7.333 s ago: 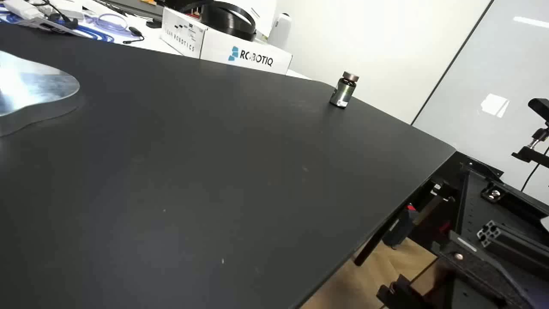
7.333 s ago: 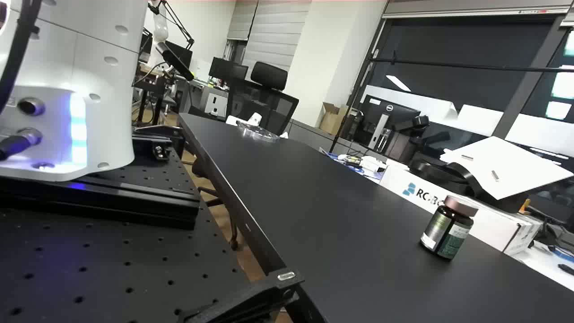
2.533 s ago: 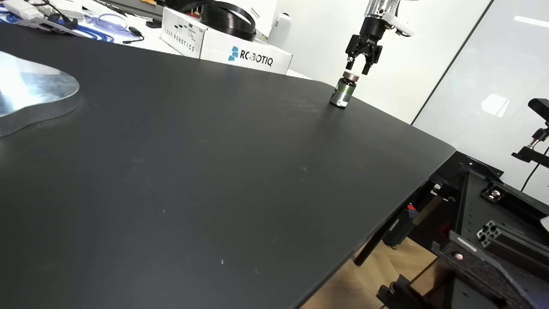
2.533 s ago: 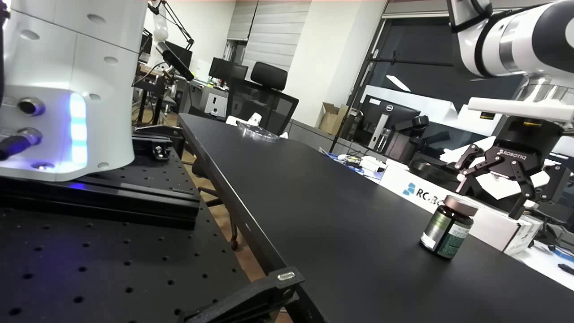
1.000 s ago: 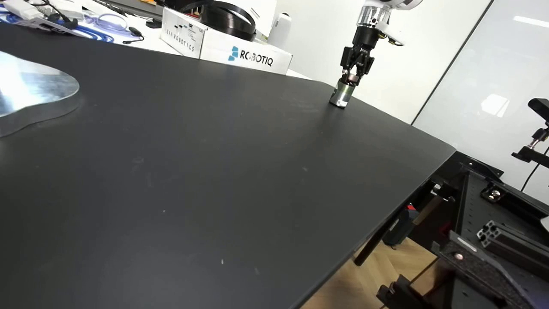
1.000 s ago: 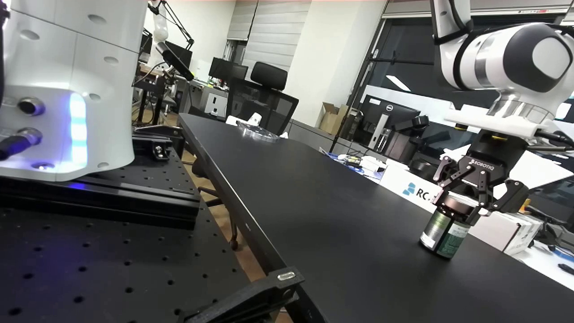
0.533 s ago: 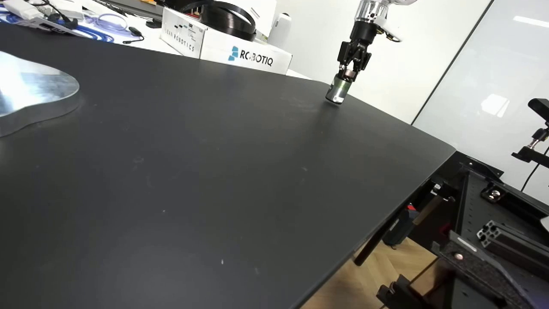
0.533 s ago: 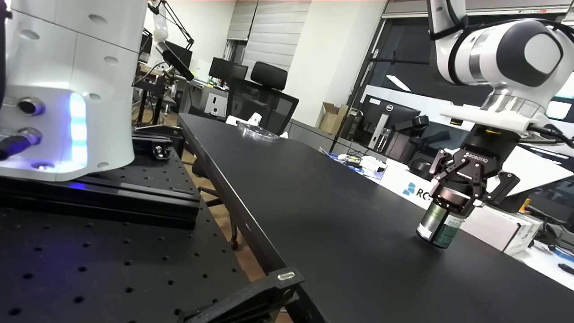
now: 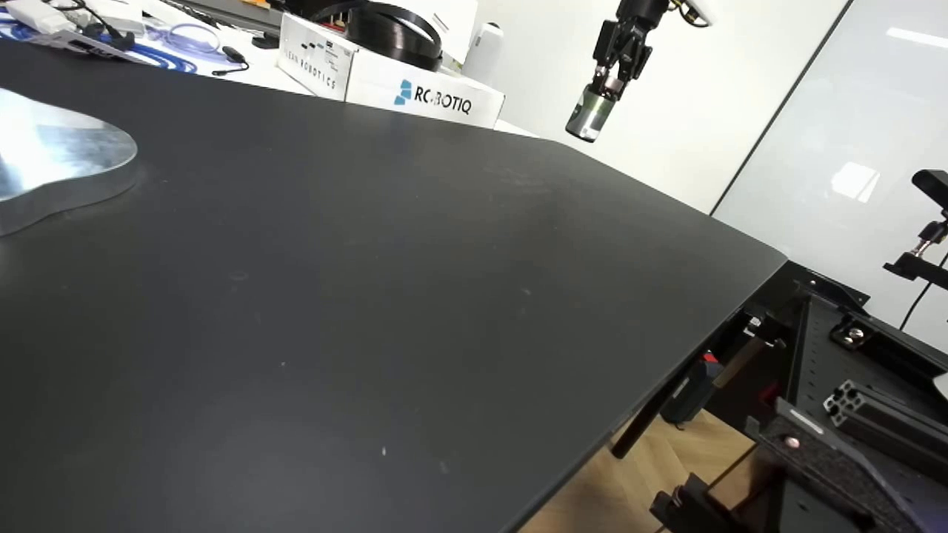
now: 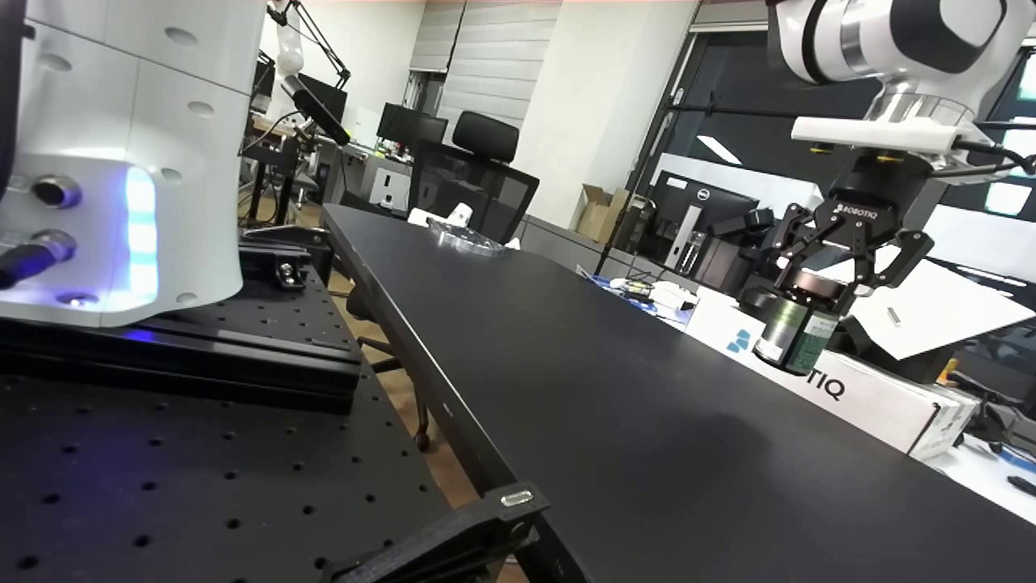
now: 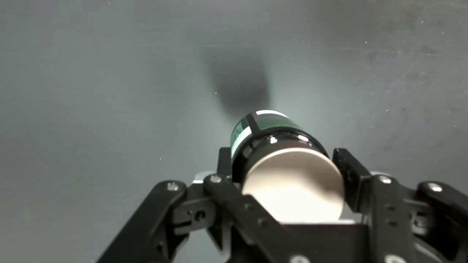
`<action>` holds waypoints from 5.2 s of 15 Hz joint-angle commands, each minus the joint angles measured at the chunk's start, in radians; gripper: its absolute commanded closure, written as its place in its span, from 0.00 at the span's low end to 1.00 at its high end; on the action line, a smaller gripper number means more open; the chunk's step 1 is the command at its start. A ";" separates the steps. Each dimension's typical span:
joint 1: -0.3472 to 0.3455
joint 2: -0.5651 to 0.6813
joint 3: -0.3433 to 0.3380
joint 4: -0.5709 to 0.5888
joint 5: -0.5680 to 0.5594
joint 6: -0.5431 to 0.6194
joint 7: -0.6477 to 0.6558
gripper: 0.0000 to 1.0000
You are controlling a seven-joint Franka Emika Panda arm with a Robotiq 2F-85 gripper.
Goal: Pick up the medicine bottle and move it to the left.
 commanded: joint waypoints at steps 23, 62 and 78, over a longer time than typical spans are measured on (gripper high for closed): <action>0.138 -0.096 0.040 -0.108 -0.059 -0.022 -0.014 0.56; 0.210 0.222 0.108 0.308 -0.105 -0.095 -0.030 0.00; 0.182 0.088 0.108 0.160 -0.089 0.013 -0.064 0.00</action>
